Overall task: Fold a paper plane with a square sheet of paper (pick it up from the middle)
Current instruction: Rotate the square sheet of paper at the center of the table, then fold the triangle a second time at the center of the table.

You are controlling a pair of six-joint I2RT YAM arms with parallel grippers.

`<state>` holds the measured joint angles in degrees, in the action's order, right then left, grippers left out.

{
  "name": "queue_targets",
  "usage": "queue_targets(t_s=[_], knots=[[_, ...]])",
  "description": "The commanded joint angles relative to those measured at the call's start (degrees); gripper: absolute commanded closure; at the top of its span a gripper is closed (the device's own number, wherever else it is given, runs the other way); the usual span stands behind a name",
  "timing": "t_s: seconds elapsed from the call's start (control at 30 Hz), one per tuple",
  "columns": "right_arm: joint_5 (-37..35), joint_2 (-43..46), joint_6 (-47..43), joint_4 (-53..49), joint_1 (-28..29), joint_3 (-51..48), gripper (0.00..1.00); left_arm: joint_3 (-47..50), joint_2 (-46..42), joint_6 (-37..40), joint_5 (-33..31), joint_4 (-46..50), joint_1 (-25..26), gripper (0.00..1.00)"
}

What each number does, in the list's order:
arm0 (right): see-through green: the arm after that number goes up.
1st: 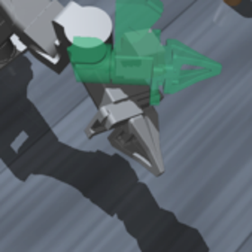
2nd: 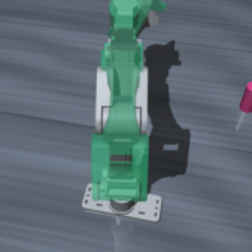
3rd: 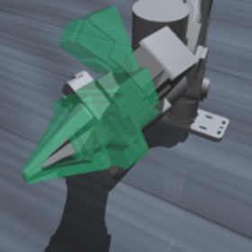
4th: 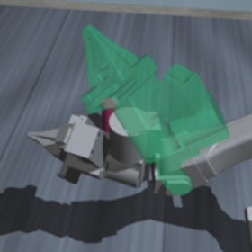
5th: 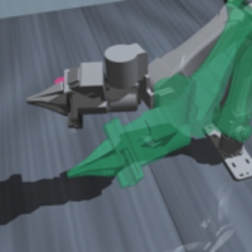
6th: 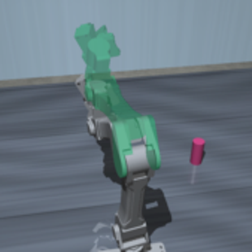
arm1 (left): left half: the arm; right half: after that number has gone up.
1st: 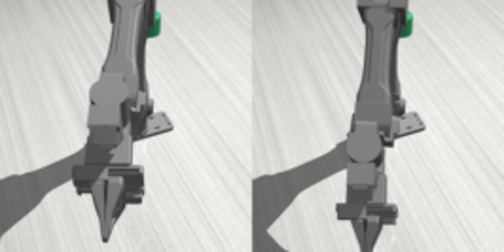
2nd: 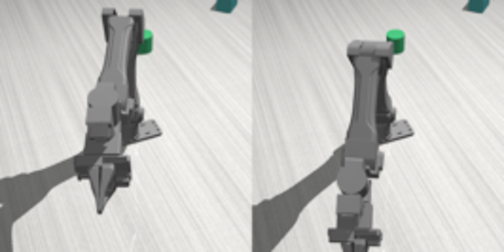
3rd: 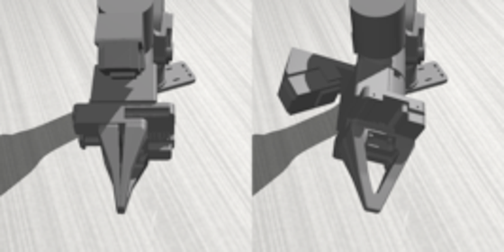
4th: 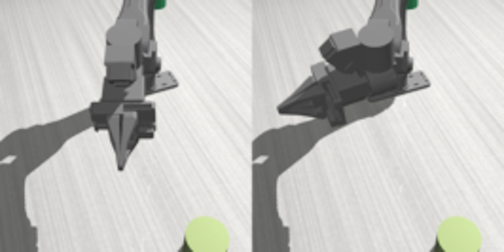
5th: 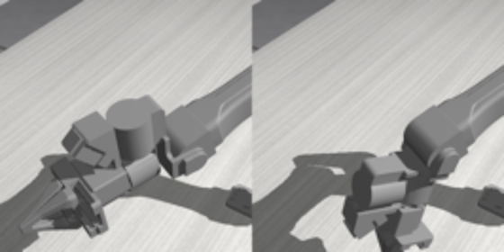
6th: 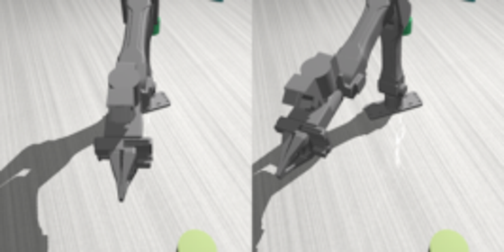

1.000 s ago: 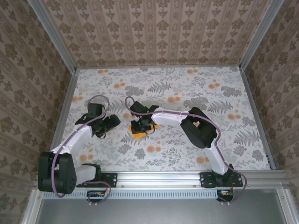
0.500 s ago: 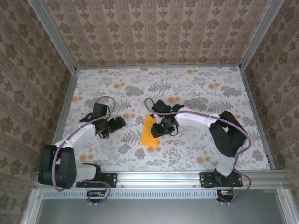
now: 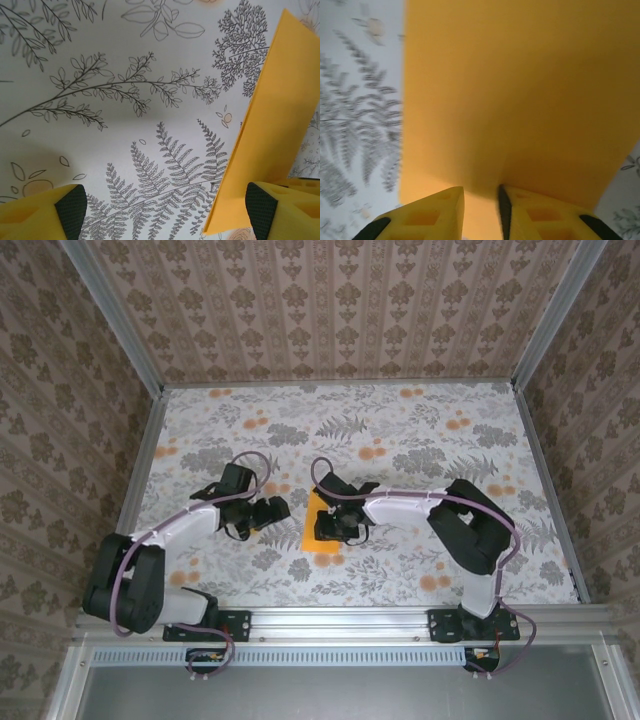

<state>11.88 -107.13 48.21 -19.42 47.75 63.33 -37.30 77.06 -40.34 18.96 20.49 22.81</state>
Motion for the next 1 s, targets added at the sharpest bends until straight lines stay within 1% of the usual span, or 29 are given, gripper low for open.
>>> queue_targets(t_s=[0.0,0.13,0.2,0.27,0.33,0.4,0.47,0.53,0.63,0.77,0.93,0.97], knots=[[-1.2,-0.8,0.2,-1.4,-0.3,-0.6,0.73,-1.7,0.5,-1.6,0.8,-0.5,1.2,0.14],[-2.3,2.0,-1.4,-4.0,-1.2,-4.8,0.73,-2.2,0.8,-2.3,2.4,-0.7,1.9,0.14],[-3.7,4.3,-1.1,-3.4,-1.7,-8.0,0.72,-1.9,0.4,-2.5,2.6,-1.2,2.6,0.14],[-3.5,6.1,-0.6,-1.7,-2.3,-9.8,0.72,-1.0,0.0,-3.1,2.8,-2.6,3.0,0.14],[-2.9,7.9,0.4,0.4,-2.3,-9.6,0.72,0.2,-0.1,-4.4,3.6,-4.5,5.0,0.14],[-2.3,10.2,2.0,3.2,-2.3,-9.1,0.71,0.9,-0.1,-5.3,4.5,-5.9,5.9,0.14],[-4.9,11.9,3.6,3.8,-2.3,-7.9,0.7,1.2,-0.1,-6.7,4.9,-7.0,7.2,0.14],[-8.2,12.1,4.5,2.6,-2.4,-6.6,0.7,1.2,-0.2,-7.7,5.0,-7.2,8.2,0.17],[-9.8,10.8,5.2,1.3,-3.2,-5.9,0.71,2.1,-0.8,-10.2,5.2,-7.6,9.6,0.24],[-8.9,9.1,5.8,1.4,-3.4,-6.4,0.74,4.3,-1.1,-14.2,6.6,-10.1,12.0,0.3],[-8.3,9.1,6.1,2.5,-3.8,-8.7,0.73,6.5,-0.4,-18.3,8.3,-15.7,14.8,0.37],[-8.0,8.7,5.9,2.9,-3.9,-9.0,0.73,6.5,-0.2,-18.8,8.4,-16.2,15.3,0.4]])
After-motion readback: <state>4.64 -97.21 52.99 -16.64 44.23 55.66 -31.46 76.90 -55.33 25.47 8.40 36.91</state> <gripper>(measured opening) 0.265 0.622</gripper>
